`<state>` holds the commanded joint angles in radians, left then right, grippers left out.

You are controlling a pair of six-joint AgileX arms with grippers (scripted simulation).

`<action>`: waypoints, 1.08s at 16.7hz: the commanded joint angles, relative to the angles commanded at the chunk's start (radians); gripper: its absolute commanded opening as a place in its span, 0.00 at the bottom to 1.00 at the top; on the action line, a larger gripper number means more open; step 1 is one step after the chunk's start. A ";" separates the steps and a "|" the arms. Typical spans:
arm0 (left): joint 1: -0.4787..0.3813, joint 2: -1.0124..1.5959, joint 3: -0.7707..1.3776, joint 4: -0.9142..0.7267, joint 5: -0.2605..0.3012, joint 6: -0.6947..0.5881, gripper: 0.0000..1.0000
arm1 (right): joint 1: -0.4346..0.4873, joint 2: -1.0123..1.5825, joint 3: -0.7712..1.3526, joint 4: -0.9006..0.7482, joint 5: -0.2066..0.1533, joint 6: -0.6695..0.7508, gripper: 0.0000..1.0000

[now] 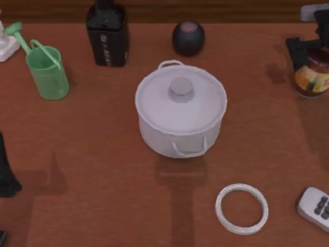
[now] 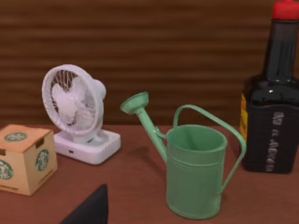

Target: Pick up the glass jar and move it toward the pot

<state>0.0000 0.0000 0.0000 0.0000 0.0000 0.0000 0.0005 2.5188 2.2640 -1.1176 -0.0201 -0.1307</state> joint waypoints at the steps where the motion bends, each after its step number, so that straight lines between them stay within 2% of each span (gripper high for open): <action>1: 0.000 0.000 0.000 0.000 0.000 0.000 1.00 | 0.000 0.000 0.000 0.000 0.000 0.000 1.00; 14: 0.000 0.000 0.000 0.000 0.000 0.000 1.00 | 0.000 0.000 0.000 0.000 0.000 0.000 0.02; 18: 0.000 0.000 0.000 0.000 0.000 0.000 1.00 | 0.000 0.000 0.000 0.000 0.000 0.000 0.00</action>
<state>0.0000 0.0000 0.0000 0.0000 0.0000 0.0000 0.0005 2.5188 2.2640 -1.1176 -0.0201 -0.1307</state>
